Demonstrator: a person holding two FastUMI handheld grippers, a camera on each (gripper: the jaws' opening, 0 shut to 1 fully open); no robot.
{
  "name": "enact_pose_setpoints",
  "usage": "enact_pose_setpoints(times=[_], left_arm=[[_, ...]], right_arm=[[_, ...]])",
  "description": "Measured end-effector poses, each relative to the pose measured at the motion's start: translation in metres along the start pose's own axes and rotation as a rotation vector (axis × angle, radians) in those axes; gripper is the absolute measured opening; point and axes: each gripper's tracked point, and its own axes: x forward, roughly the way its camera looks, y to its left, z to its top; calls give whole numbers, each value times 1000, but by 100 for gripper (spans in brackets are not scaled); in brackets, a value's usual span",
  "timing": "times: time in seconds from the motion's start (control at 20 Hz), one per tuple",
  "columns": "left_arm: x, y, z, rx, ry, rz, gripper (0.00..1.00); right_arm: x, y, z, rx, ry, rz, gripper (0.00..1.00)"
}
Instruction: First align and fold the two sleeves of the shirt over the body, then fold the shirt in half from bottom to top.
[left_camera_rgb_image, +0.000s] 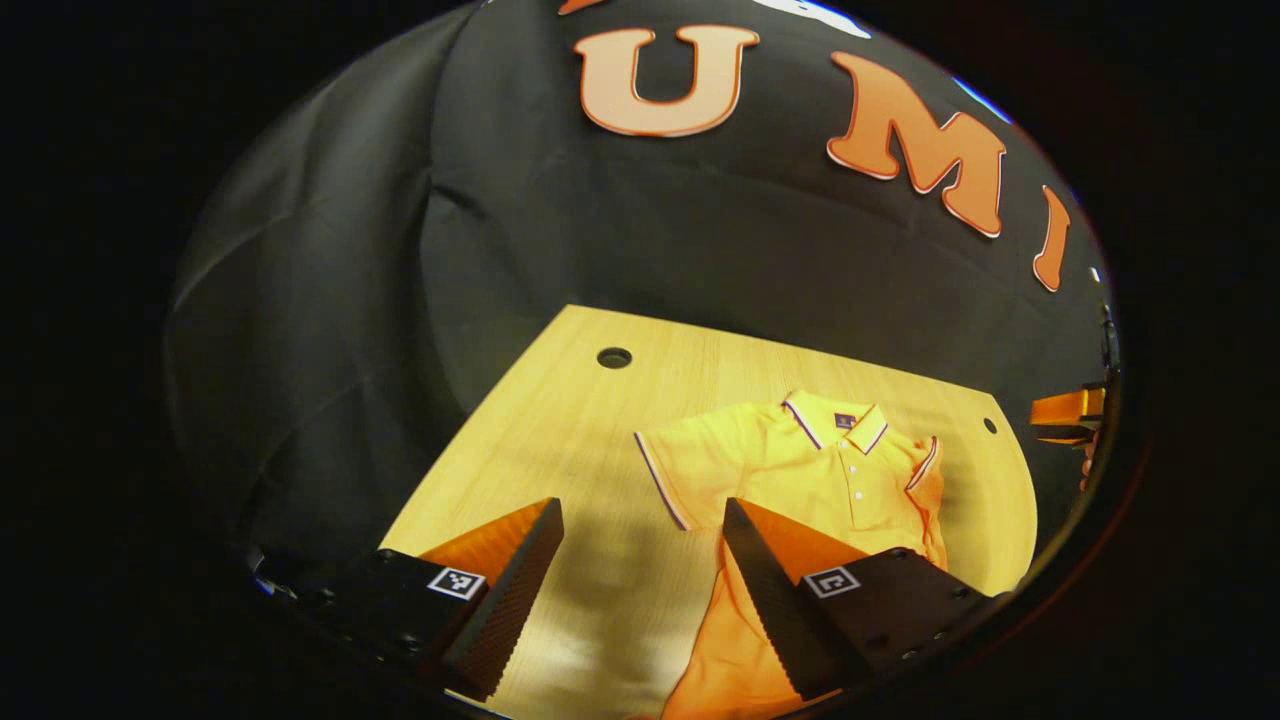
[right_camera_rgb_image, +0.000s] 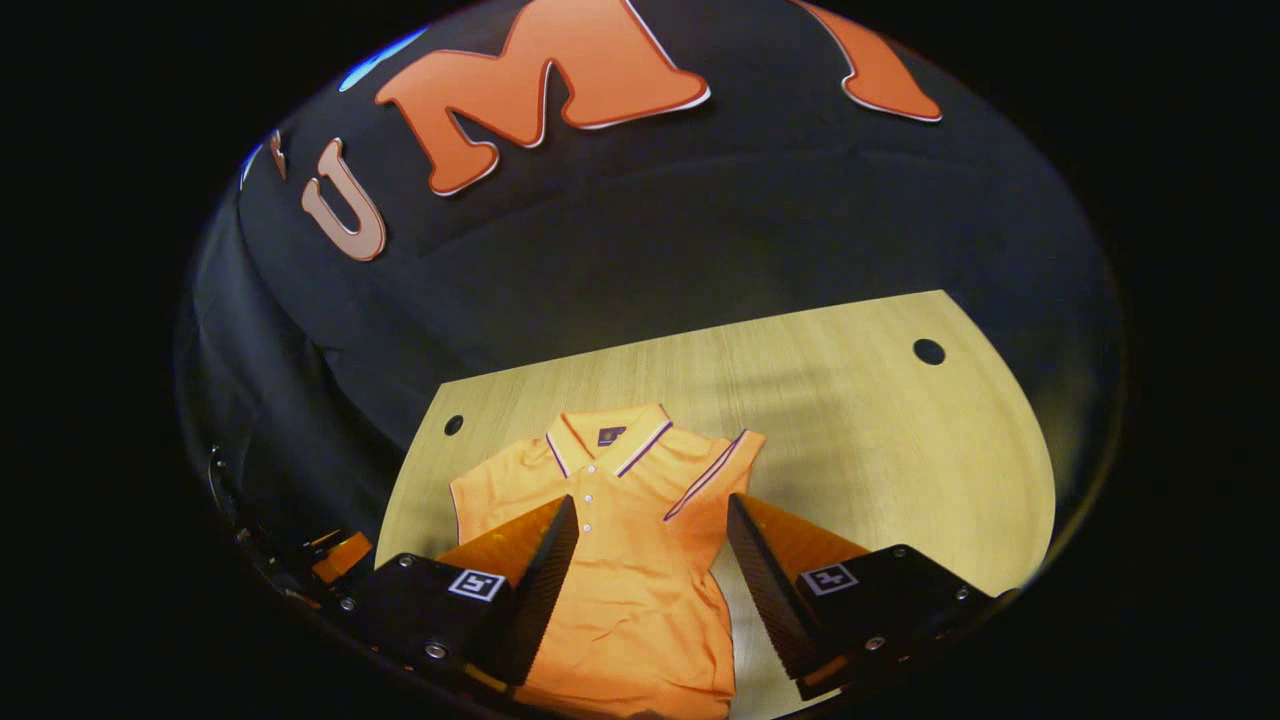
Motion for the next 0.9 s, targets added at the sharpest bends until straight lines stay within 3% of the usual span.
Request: enact_pose_setpoints(times=[0.15,0.55,0.6,0.7,0.85,0.9], left_arm=[[29,8,2,-22,123,-59,100],[123,2,-1,-35,408,-93,96],[130,1,-6,-35,454,-86,99],[147,2,-17,-17,517,-58,95],[164,4,-22,36,549,-3,95],[166,6,-24,58,573,18,82]], right_arm=[[-35,-13,-6,21,-65,-61,95],[-117,-27,-27,94,-207,-219,98],[-126,-29,-30,96,-218,-236,98],[-140,-32,-35,92,-235,-265,98],[-154,-33,-35,90,-261,-284,98],[-157,-33,-35,93,-267,-283,98]])
